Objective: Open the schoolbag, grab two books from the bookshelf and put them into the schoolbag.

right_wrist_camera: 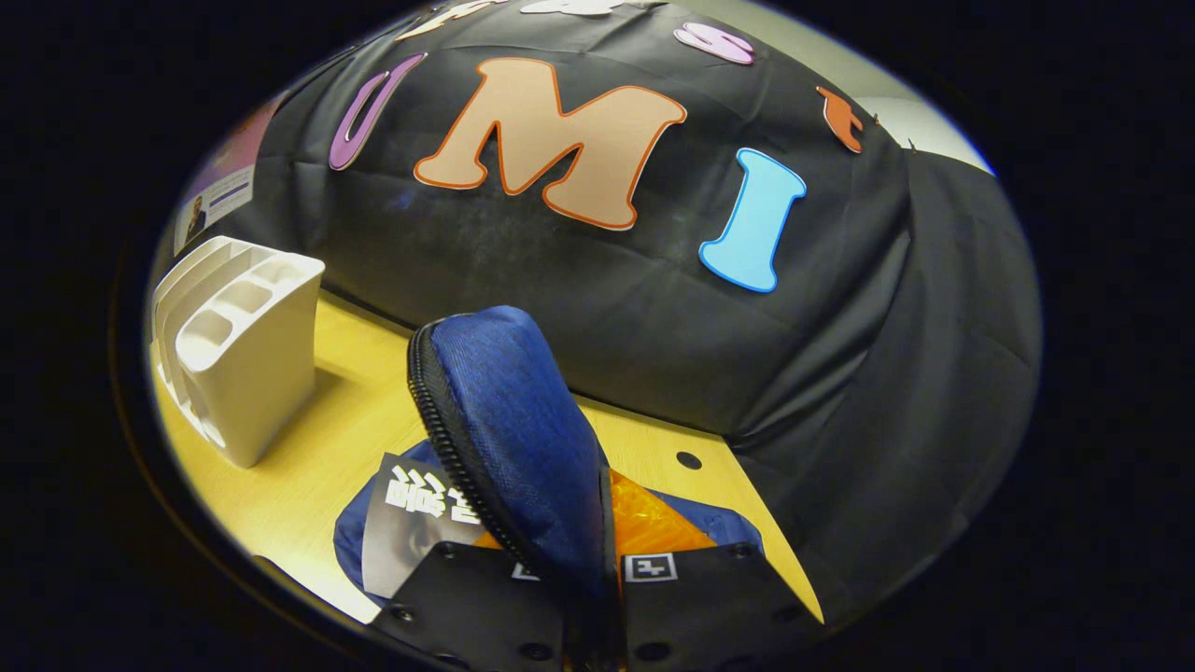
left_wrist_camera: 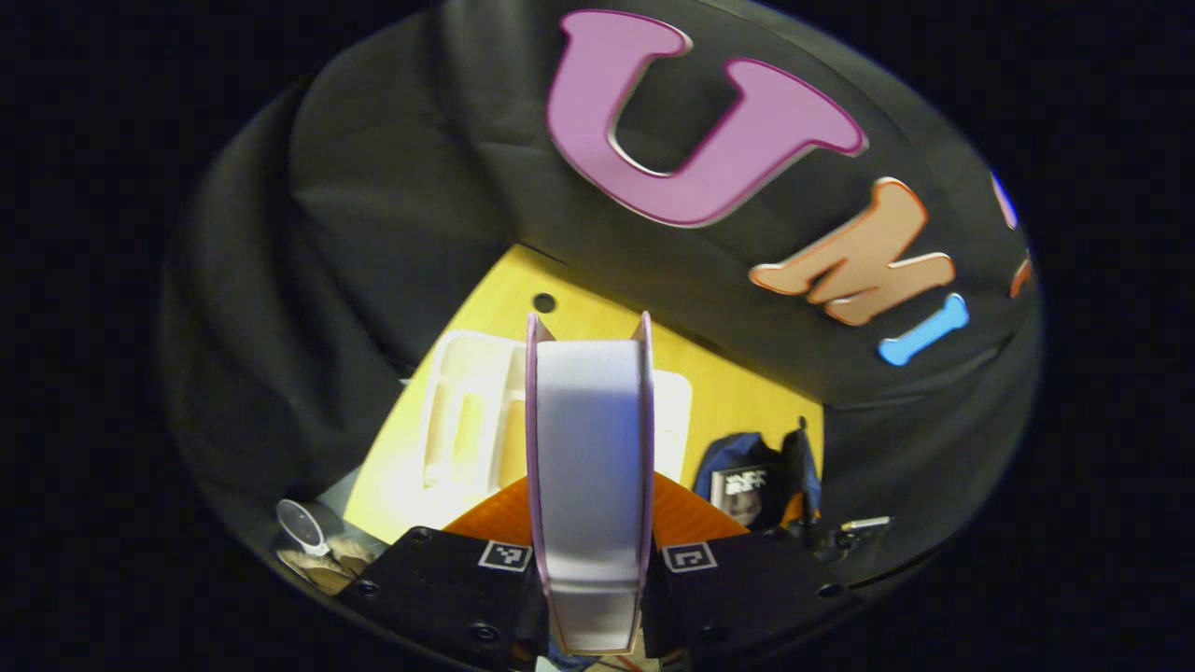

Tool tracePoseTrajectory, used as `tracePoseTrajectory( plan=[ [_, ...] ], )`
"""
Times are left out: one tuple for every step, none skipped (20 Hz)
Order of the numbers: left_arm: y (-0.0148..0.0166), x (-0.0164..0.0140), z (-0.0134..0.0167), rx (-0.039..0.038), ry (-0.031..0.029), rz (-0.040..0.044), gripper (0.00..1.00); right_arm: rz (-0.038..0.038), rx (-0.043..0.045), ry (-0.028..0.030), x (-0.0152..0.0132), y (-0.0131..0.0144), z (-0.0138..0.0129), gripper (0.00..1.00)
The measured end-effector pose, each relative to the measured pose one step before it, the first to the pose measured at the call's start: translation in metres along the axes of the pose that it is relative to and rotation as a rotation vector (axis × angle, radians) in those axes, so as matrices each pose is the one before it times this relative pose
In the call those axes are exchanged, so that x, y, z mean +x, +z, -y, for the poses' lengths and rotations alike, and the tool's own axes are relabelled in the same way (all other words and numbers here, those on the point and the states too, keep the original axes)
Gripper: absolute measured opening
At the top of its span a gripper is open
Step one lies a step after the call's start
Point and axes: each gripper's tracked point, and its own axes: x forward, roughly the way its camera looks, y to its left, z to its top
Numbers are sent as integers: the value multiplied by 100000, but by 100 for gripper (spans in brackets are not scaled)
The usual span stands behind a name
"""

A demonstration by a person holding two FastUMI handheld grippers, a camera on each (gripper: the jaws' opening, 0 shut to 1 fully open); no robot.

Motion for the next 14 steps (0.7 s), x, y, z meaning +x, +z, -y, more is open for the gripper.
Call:
tracePoseTrajectory(
  plan=[
    [-518, 721, 1686, 1169, -4216, -821, 36, 79, 543, -134, -13, -12, 18, 7],
    [-639, 841, 1628, 1464, -3739, -609, 36, 60, 473, -45, -30, -45, 1, 7],
    [-711, 1023, 1614, 1678, -3744, -1332, 36, 111, 340, -106, 23, 63, 10, 7],
    [-745, 1104, 1673, 975, -3861, -1317, 36, 78, 592, -23, 23, -52, 91, 7],
    [-682, 1594, 1461, 317, -3658, -1444, 36, 21, 770, -24, 0, 59, 66, 7],
    [-900, 1740, 1331, 669, -3613, -1616, 36, 28, 862, -68, 18, -59, 52, 7],
    [-1056, 1707, 1036, 1055, -3620, -2087, 36, 72, 885, -90, 22, 65, 102, 7],
    [-766, 1709, 999, 329, -3356, -1506, 36, -101, 552, 77, 19, -73, -23, 7],
    [-628, 1546, 818, 152, -3454, -1303, 36, 64, 367, -11, -7, 17, 65, 7],
    [-419, 1435, 490, -538, -2465, -1178, 36, 11, 423, -58, -29, 83, 78, 7],
    [-541, 1733, 351, 162, -2099, -798, 36, -26, 717, 71, 35, 79, 129, 7],
    [-446, 1587, 175, 108, -1485, -410, 36, -25, 785, 132, 24, -23, 72, 7],
    [-449, 1537, 309, 329, -1878, -960, 36, -103, 721, 200, 1, 81, 51, 7],
    [-629, 1560, 294, -325, -1922, -654, 37, -5, 477, 215, 29, -32, 30, 7]
  ],
)
